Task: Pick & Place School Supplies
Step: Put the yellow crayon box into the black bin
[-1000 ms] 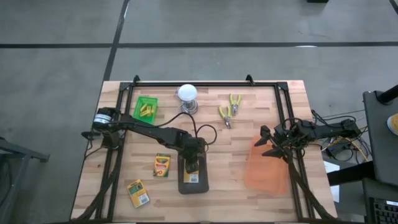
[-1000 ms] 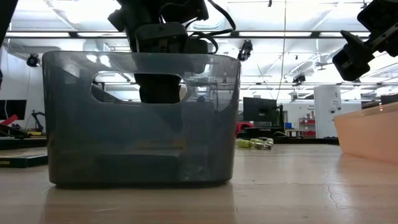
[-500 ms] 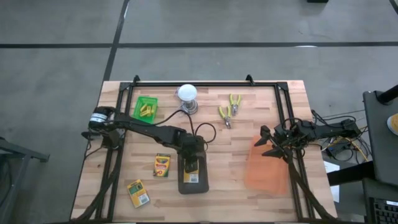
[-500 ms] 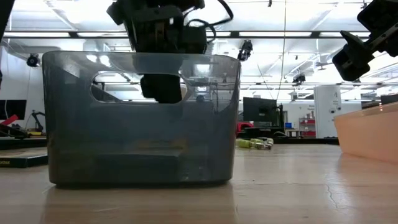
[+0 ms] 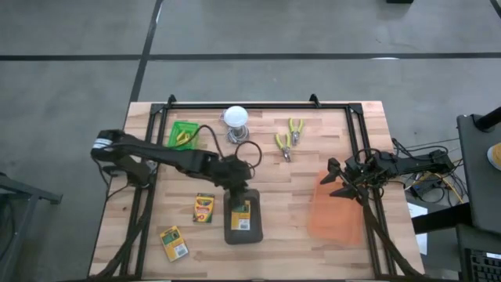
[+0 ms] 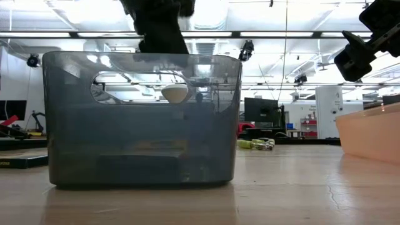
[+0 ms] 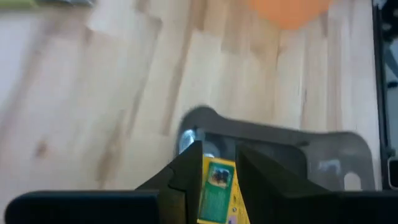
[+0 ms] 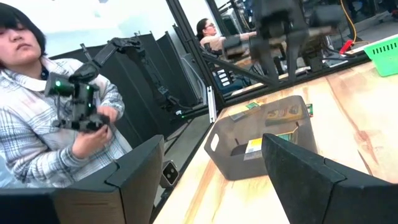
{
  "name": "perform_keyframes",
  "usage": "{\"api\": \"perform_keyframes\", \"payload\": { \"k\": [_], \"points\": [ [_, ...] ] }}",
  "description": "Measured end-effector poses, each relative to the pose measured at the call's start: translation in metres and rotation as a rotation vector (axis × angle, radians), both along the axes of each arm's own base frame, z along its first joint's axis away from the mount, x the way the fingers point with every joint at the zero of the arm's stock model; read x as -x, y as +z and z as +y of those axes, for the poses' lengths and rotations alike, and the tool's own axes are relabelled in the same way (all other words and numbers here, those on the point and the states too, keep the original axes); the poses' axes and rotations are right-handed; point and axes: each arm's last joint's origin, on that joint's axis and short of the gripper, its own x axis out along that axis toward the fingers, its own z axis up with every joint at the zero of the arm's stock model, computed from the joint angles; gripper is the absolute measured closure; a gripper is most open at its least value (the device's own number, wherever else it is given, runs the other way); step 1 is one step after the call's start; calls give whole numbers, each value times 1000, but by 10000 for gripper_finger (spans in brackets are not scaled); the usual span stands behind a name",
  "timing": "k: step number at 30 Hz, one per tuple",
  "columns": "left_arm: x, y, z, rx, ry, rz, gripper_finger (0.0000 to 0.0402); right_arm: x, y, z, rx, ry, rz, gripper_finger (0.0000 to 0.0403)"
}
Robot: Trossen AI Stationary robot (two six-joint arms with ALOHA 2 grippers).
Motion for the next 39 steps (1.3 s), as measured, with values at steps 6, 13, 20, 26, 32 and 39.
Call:
{"api": "perform_keyframes", "payload": {
  "k": [6, 13, 20, 26, 32, 39],
  "points": [
    [29, 27, -7, -126, 126, -39, 303, 0, 0, 0, 0, 0, 0, 142],
    [64, 33, -20, -175, 272, 56, 303, 0, 0, 0, 0, 0, 0, 142],
    [80, 26, -26, -40, 526, 154, 303, 0, 0, 0, 0, 0, 0, 135],
    [91, 21, -24, 197, 896, 240, 302, 0, 0, 0, 0, 0, 0, 141],
    [94, 17, -27, 270, 963, 322, 285, 0, 0, 0, 0, 0, 1, 144],
    [96, 11, -37, 300, 1037, 372, 199, 0, 0, 0, 0, 0, 1, 136]
  ]
}}
